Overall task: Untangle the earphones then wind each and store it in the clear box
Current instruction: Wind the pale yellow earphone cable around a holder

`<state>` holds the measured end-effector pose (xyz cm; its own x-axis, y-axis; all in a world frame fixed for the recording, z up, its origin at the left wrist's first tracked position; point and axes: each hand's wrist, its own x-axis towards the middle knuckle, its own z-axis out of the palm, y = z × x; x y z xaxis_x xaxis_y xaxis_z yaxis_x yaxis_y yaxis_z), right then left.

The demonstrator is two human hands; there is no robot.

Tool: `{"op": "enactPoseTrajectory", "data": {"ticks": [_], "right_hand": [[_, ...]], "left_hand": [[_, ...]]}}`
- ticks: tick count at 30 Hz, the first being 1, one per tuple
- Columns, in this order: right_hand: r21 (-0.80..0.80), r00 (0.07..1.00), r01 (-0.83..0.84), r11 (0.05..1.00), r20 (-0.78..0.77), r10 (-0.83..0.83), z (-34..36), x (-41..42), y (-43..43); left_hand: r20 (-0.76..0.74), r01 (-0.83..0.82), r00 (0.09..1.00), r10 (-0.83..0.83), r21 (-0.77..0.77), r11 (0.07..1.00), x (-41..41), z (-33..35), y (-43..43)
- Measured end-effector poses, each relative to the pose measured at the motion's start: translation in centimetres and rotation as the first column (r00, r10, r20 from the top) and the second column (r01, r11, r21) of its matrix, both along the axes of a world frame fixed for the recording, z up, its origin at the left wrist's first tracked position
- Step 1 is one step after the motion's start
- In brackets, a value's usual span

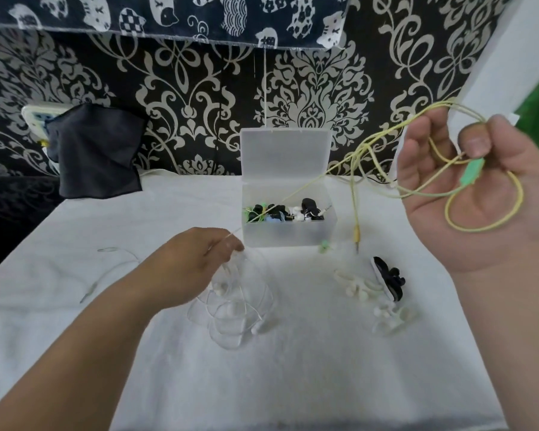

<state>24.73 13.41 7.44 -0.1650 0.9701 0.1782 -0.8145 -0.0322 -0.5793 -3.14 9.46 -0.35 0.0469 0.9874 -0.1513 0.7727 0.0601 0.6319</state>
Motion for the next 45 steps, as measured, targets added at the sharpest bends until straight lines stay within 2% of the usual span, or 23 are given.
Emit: {"op": "enactPoseTrajectory", "data": {"ticks": [2,5,7,11,13,15,17,20,21,23,24,25,27,28,29,30,31,33,35,39,41,43,45], "right_hand": [[-0.032,0.998,0.060,0.998,-0.027,-0.061,-0.1,0.1,0.1],[-0.048,0.995,0.093,0.994,-0.041,-0.095,-0.3,0.2,0.2],[-0.061,0.994,0.106,0.993,-0.016,-0.107,-0.3,0.1,0.2],[-0.111,0.976,0.084,0.990,0.208,-0.059,-0.7,-0.6,0.1],[-0.144,0.957,0.045,0.988,0.289,-0.002,-0.9,-1.1,0.1],[-0.152,0.929,0.009,0.988,0.367,0.048,-0.9,-1.5,0.0],[-0.123,0.876,-0.038,0.992,0.474,0.093,-0.9,-1.8,-0.1],[-0.040,0.718,-0.071,0.997,0.691,0.079,-1.3,-2.5,-0.4],[-0.026,0.662,-0.077,0.997,0.746,0.071,-1.5,-2.7,-0.6],[-0.016,0.561,-0.100,0.995,0.825,0.070,-2.2,-3.1,-0.9],[-0.020,0.511,-0.110,0.994,0.857,0.074,-2.4,-3.3,-1.0],[-0.030,0.465,-0.119,0.992,0.881,0.083,-2.6,-3.4,-1.1],[-0.043,0.406,-0.136,0.990,0.909,0.095,-2.9,-3.7,-1.4],[-0.035,0.388,-0.142,0.989,0.917,0.088,-2.9,-3.7,-1.5],[-0.012,0.363,-0.150,0.989,0.929,0.066,-2.9,-3.7,-1.6],[0.018,0.334,-0.162,0.987,0.942,0.037,-2.9,-3.7,-1.6],[0.050,0.308,-0.177,0.983,0.951,0.007,-3.0,-3.5,-1.7],[0.100,0.279,-0.205,0.974,0.959,-0.040,-3.0,-3.3,-1.6],[0.145,0.285,-0.206,0.968,0.955,-0.082,-2.9,-3.1,-1.6],[0.211,0.387,-0.180,0.961,0.913,-0.128,-2.5,-2.6,-1.4],[0.154,0.486,-0.151,0.976,0.872,-0.062,-2.5,-2.2,-1.3],[0.065,0.549,-0.219,0.973,0.833,0.068,-2.6,-1.9,-1.1],[0.011,0.575,-0.327,0.945,0.796,0.189,-2.4,-1.9,-1.3]], "left_hand": [[0.091,-0.009,0.996,0.009,-0.008,1.000,-0.1,0.3,-0.2],[0.064,0.011,0.998,-0.009,-0.033,0.999,-0.4,0.3,-0.1],[0.127,0.020,0.992,-0.011,-0.072,0.997,-0.6,0.1,-0.1],[0.298,-0.033,0.953,0.052,-0.068,0.997,-0.3,-0.1,-0.3],[0.290,-0.107,0.951,0.107,-0.016,0.994,-0.3,0.0,0.1],[0.137,-0.158,0.979,0.154,0.021,0.987,-0.6,0.0,0.4],[-0.123,-0.177,0.976,0.178,0.020,0.984,-1.2,-0.1,0.6],[-0.443,-0.219,0.883,0.155,-0.097,0.971,-1.3,-0.1,0.1],[-0.516,-0.225,0.845,0.144,-0.097,0.970,-1.0,0.0,-0.2],[-0.636,-0.222,0.751,0.177,0.010,0.975,0.4,1.0,-0.6],[-0.625,-0.208,0.749,0.220,0.094,0.974,1.0,1.4,-0.6],[-0.537,-0.173,0.808,0.243,0.178,0.969,1.7,1.7,-0.6],[-0.190,-0.058,0.977,0.102,0.221,0.973,3.1,1.9,-0.5],[0.020,0.014,1.000,-0.018,0.186,0.982,3.9,2.3,-0.7],[0.194,0.077,0.976,-0.103,0.141,0.987,4.7,2.5,-0.9],[0.296,0.122,0.943,-0.153,0.119,0.985,5.2,2.5,-1.0],[0.324,0.147,0.929,-0.180,0.125,0.981,5.6,2.3,-1.1],[0.263,0.146,0.945,-0.193,0.189,0.971,6.3,1.8,-1.1],[0.196,0.080,0.972,-0.131,0.250,0.965,6.8,1.5,-1.0],[0.206,-0.168,0.971,0.123,0.214,0.962,6.4,1.0,-0.5],[0.222,-0.211,0.961,0.165,0.204,0.956,5.8,1.4,-0.4],[0.296,-0.130,0.953,0.069,0.194,0.972,5.7,1.9,-0.6],[0.396,0.008,0.916,-0.066,0.147,0.989,6.2,2.3,-0.9]]}}
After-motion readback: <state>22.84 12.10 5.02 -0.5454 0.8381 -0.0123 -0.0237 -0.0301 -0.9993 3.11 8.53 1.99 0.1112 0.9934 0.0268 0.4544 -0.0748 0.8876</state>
